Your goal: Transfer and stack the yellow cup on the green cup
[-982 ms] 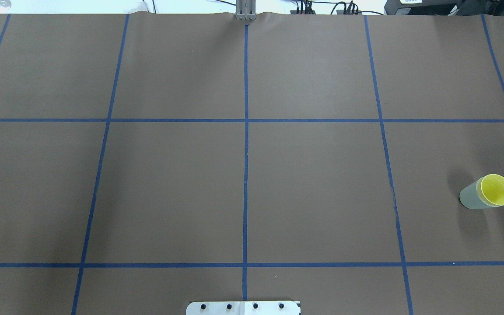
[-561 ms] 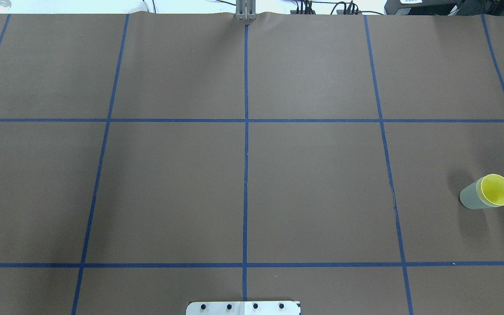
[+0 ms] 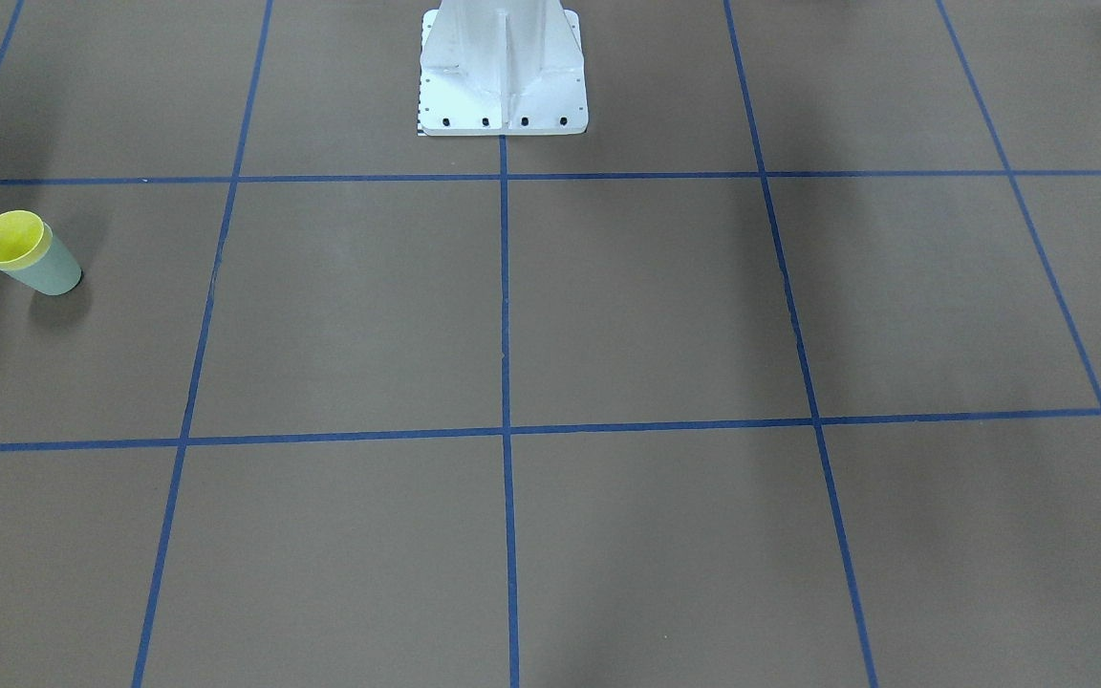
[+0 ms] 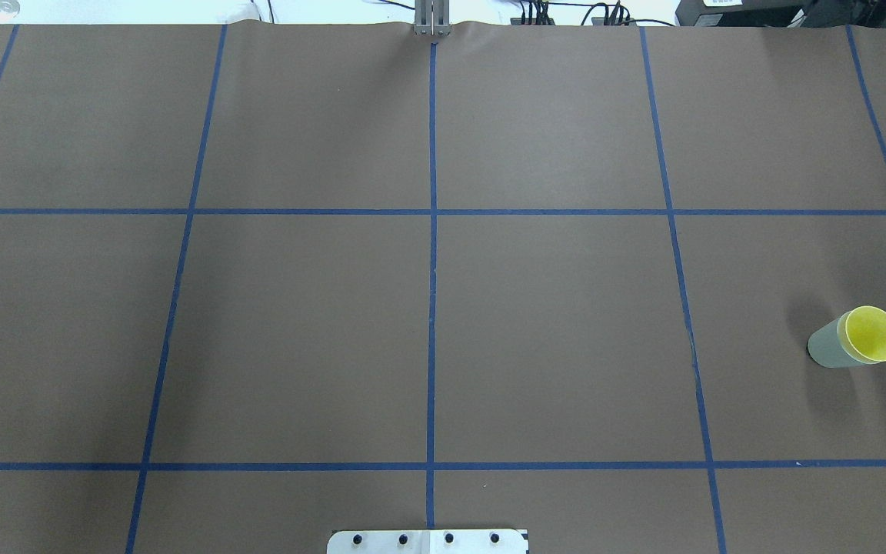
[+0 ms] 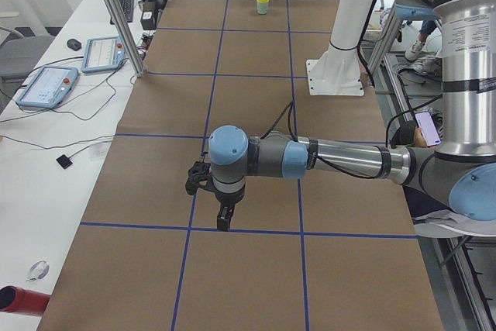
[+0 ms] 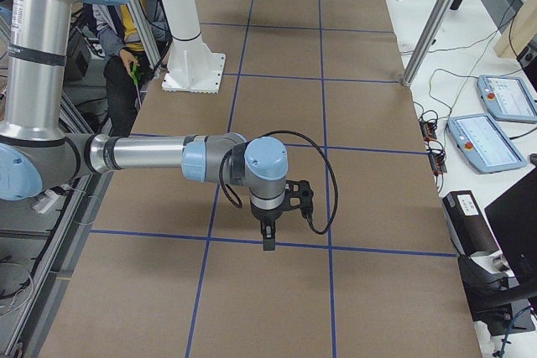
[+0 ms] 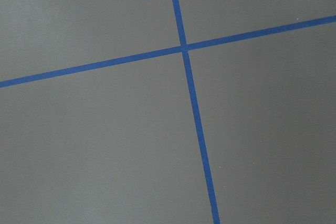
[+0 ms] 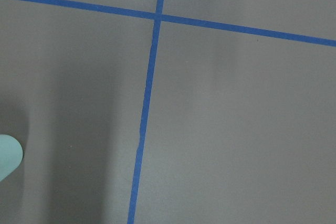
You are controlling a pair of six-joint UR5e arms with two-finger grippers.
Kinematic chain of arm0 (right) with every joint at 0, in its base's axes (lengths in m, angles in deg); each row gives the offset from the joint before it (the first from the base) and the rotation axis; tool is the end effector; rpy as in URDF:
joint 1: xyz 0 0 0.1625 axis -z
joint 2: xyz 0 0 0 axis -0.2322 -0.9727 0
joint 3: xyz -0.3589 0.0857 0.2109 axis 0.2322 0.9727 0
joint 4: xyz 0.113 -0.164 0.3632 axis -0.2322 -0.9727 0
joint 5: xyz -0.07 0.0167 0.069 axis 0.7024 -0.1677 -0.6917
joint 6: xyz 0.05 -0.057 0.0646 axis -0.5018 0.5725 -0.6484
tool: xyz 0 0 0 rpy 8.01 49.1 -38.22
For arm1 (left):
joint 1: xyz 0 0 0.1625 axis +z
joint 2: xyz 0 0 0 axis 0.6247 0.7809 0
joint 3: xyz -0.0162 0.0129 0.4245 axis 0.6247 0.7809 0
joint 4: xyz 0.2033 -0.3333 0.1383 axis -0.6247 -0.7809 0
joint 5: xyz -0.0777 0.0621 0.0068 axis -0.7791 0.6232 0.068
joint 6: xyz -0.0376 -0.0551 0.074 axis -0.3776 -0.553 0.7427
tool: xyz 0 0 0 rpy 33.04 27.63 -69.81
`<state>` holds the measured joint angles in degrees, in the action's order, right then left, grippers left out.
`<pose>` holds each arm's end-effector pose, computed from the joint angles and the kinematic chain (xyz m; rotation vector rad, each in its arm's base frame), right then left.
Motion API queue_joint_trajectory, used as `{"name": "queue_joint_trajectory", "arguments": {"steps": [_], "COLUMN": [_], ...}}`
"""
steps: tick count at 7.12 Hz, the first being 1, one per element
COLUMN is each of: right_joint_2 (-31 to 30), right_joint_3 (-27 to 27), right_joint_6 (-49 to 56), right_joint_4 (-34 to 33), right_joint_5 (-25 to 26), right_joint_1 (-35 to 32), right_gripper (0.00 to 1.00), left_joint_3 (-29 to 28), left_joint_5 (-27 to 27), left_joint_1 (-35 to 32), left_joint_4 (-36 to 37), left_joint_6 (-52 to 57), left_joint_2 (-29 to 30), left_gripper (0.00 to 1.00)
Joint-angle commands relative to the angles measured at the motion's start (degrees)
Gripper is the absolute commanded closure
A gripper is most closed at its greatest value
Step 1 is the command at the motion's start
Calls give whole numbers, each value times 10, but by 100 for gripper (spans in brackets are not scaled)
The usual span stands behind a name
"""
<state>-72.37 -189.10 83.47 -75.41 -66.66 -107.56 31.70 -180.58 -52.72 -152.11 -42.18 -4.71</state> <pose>0.0970 -0.3921 0.6268 0.0544 -0.7067 -0.1043 -0.0766 -0.4359 0.6087 0.1221 0.7335 0.1598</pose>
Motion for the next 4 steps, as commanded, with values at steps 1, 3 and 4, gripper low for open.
{"name": "queue_joint_trajectory", "arguments": {"steps": [1, 3, 4], "right_joint_2": [0, 0, -1], "right_joint_3": [0, 0, -1], "right_joint_6": [0, -4, -5], "right_joint_4": [0, 1, 0], "right_joint_5": [-1, -1, -2], "right_joint_1": [0, 0, 0], "right_gripper": [0, 0, 0], "left_joint_3": [1, 2, 2], "left_joint_5": [-1, -1, -1], "left_joint_1": [1, 1, 1], "left_joint_4": [0, -1, -1], "left_joint_6": [0, 1, 1], "left_joint_2": [-1, 0, 0], "left_gripper": [0, 0, 0]}}
